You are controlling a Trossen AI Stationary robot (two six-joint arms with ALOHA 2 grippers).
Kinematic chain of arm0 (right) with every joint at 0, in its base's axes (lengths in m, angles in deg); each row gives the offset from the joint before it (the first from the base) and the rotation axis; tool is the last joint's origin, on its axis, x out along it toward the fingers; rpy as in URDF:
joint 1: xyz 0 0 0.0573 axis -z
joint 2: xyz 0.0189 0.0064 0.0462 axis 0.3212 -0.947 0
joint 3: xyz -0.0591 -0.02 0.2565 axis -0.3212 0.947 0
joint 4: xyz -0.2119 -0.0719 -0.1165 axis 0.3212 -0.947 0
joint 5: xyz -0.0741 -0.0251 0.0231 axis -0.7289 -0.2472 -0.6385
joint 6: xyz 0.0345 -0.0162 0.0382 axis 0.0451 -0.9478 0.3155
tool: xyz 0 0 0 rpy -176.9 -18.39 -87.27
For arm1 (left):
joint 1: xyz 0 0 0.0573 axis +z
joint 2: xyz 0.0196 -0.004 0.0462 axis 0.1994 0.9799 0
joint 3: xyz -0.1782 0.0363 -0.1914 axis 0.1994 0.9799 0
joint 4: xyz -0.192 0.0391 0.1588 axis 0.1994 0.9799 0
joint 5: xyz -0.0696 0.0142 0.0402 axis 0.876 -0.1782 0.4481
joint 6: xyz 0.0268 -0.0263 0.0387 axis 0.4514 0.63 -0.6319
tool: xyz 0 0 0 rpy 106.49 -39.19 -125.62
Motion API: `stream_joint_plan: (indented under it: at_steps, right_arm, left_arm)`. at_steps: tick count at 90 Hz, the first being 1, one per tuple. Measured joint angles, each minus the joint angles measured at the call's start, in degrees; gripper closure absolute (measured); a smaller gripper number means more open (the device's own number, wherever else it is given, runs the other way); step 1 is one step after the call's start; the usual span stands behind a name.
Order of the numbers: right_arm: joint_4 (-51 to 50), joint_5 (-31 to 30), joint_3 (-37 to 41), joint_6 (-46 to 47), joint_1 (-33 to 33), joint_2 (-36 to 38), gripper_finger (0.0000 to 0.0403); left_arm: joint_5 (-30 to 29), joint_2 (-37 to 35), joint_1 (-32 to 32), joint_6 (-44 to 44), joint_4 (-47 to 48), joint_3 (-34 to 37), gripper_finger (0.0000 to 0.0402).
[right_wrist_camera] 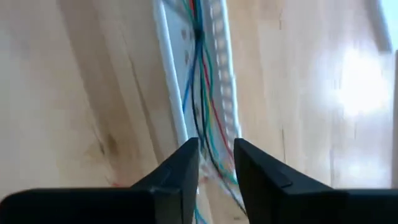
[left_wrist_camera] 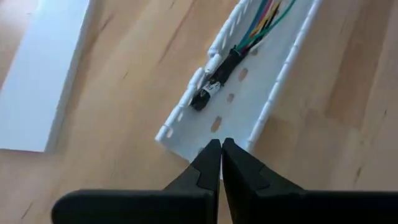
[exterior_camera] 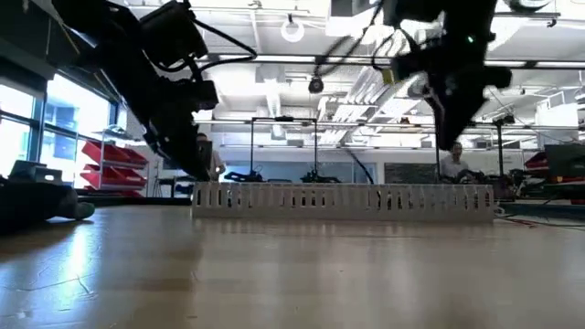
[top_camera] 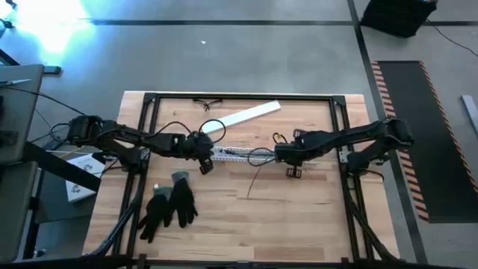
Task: Ziptie cables
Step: Put the cable into the white cable duct
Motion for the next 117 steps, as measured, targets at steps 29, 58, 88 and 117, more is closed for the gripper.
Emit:
stream_joint_plan:
  at_steps: [29,58,88,117]
  right_arm:
    - [18.7,4.7,4.6,-2.8,0.0,0.0,0.0302]
    - [23.1,4.4,6.8,-1.4,-2.6,0.0,0.0302]
    - [9.0,5.3,6.8,-5.3,0.8,2.3,0.0302]
    - [16.8,16.1,8.0,-17.7,10.4,-0.1,0.0301]
  left_arm:
    - [-3.4,0.3,-3.0,-0.8,-0.2,1.1,0.0402]
    - [3.3,1.1,-4.8,-4.1,-5.4,1.4,0.0402]
    - [-3.2,-2.9,-7.5,-6.7,8.8,-5.3,0.0402]
    - [-5.4,-1.3,-10.4,-5.6,11.7,-6.1,0.0402]
